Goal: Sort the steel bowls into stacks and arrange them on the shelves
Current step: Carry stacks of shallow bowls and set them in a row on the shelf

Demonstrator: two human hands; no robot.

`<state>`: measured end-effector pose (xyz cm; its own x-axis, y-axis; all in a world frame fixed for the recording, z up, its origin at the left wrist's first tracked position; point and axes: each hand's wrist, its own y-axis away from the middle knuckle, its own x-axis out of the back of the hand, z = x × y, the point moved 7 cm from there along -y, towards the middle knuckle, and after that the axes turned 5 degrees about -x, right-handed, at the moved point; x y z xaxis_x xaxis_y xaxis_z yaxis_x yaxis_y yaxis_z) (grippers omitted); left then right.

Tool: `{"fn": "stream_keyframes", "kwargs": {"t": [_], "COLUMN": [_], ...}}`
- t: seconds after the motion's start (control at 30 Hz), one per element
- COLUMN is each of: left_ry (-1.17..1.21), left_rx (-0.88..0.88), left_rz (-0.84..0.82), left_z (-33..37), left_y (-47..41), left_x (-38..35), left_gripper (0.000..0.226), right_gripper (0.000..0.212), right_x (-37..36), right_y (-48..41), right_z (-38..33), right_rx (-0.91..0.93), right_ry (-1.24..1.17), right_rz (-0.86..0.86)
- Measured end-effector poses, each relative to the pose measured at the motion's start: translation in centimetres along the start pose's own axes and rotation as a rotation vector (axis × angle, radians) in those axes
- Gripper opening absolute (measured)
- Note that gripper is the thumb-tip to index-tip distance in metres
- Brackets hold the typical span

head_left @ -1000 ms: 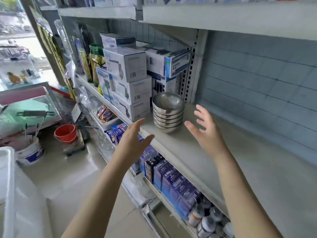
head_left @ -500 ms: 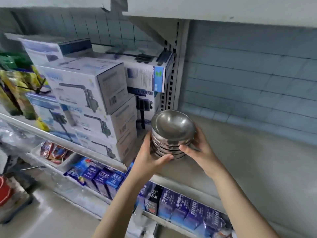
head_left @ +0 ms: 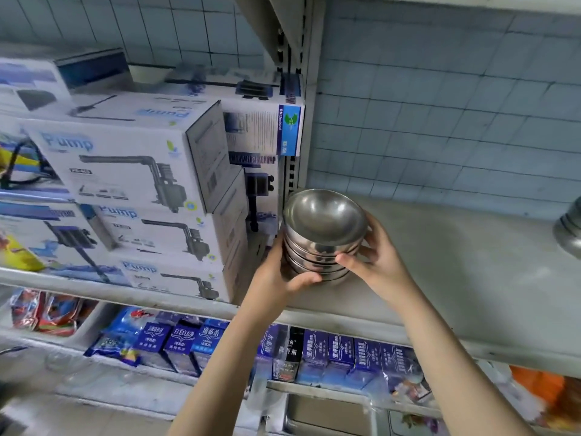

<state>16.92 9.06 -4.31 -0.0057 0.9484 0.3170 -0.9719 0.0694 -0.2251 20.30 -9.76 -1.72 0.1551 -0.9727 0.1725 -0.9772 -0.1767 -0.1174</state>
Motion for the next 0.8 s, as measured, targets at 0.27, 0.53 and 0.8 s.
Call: {"fn": "stream_keyframes", "kwargs": {"t": [0.27, 0.53, 0.8], "left_ry": [0.014, 0.007, 0.044], "left_rx": [0.027, -0.021, -0.164], "left_rz": [-0.031, -0.057, -0.154], "left_z": [-0.7, 1.1, 6.9], "left_y": [-0.2, -0.5, 0.0], "left_x": [-0.2, -0.3, -6.6], "left_gripper": [0.094, 0.078, 0.080], "right_gripper": [0.098, 0.114, 0.108], "right_x": [0.3, 1.2, 8.7], "right_y": [-0.5, 0.8, 5.8], "right_z": [-0.9, -1.3, -4.7], "right_rx": [-0.024, -0.051, 0.008], "right_ry": [0.005, -0.109, -0.107], "right_rz": [-0.045, -0.017, 0.122]}}
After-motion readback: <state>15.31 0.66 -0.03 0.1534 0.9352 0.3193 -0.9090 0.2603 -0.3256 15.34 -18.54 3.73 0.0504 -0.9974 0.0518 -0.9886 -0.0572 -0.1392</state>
